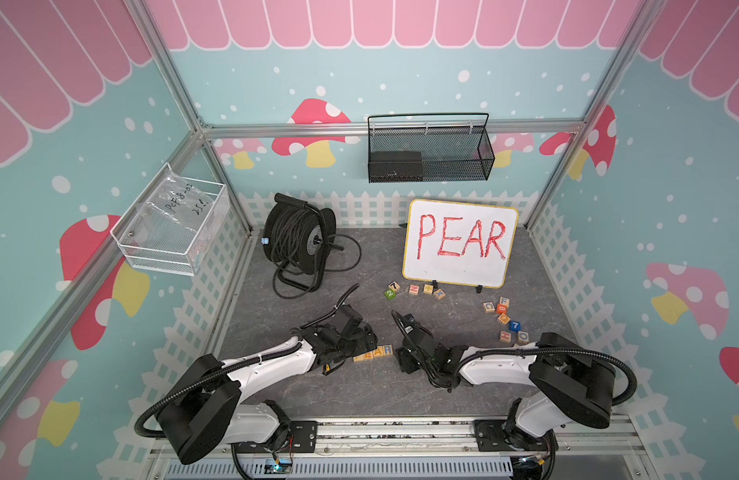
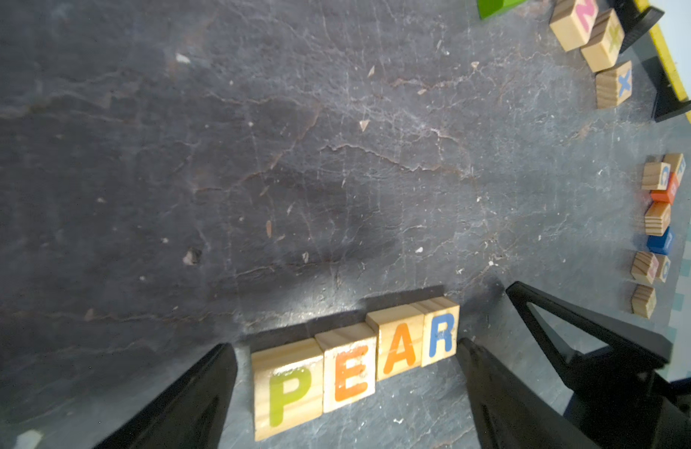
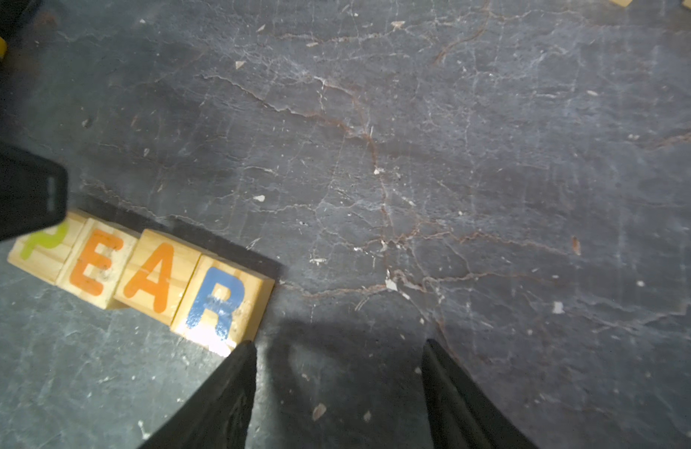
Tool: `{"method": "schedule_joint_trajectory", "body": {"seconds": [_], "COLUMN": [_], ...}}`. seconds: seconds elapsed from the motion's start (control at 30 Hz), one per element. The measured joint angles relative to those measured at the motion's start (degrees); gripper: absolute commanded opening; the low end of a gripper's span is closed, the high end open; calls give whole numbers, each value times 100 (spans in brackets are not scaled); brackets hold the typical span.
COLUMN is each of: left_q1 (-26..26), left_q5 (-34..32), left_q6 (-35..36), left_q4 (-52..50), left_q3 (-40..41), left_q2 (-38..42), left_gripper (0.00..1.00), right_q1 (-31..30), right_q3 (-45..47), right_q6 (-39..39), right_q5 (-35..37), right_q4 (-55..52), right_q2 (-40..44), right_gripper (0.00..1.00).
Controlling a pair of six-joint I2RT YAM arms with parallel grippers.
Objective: Spell the uppercase word “pear” with letter blocks
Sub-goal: Move the letter blocks to the center of the board.
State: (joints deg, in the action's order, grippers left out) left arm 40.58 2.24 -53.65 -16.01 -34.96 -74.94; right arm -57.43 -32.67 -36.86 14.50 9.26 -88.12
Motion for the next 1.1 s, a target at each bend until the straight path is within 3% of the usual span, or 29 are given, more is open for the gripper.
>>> {"method": "schedule_joint_trajectory", "body": {"seconds": [0.5, 1.1], "left_q1": [262, 498], "left_q5": [-11, -35], "left_q6": [-299, -361], "left_q4": [-13, 131], "left_q3": [227, -125], "left_q2": [146, -501], "left_gripper": [95, 95], "right_q1": [0, 2], "right_q3": [-4, 13], "right_q6": [39, 35], "right_q5": [2, 275], "right_q4": [17, -125], "right_q2": [-28, 94], "right_gripper": [69, 70]}}
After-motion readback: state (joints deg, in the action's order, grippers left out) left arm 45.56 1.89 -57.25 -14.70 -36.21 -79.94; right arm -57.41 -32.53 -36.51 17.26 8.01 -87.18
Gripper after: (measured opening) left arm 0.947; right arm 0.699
